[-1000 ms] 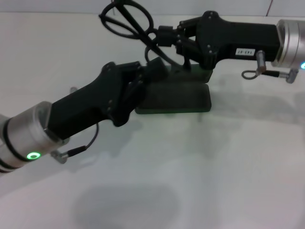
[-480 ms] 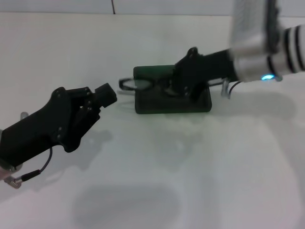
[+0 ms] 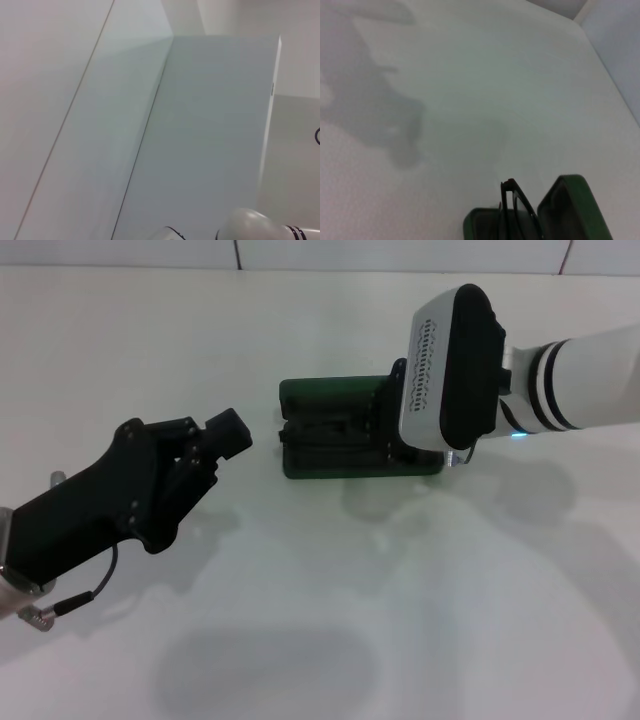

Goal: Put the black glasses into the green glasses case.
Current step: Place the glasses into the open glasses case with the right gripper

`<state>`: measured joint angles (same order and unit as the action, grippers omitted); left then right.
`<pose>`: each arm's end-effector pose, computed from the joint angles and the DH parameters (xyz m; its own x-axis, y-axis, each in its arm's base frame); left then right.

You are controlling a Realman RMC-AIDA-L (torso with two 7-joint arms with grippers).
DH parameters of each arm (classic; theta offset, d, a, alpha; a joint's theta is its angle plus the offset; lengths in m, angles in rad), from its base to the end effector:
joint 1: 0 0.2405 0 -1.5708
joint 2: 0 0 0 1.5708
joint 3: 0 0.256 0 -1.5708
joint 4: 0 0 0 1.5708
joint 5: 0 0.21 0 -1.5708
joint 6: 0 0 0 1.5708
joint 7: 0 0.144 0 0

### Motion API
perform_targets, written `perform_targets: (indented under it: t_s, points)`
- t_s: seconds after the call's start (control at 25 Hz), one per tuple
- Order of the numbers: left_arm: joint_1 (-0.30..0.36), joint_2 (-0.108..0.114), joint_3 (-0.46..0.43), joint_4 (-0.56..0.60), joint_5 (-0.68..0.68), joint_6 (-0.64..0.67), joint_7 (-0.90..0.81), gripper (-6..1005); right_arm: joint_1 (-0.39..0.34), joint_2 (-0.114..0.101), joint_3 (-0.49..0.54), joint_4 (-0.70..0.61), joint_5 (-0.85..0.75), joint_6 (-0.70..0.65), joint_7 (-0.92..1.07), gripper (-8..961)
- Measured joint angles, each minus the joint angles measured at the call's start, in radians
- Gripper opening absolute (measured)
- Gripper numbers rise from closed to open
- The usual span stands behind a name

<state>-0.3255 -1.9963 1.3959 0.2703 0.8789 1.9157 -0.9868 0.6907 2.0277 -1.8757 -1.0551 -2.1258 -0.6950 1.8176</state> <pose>-0.2580 0.2376 0.0066 0.3446 0.1399 0.9283 0.3774 -0.9260 -0.0006 0.1243 0.3877 -0.0966 0.9686 0.2057 0.1400 0.2461 -0.8746 -0.4178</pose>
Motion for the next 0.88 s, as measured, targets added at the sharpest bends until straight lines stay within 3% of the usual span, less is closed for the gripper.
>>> perform_targets:
  t_s: [0.88]
  points:
    - [-0.003,-0.009,0.000,-0.003,-0.001,-0.004,-0.003,36,-0.035,-0.003,0.008,-0.012,-0.046,0.013,-0.013,150]
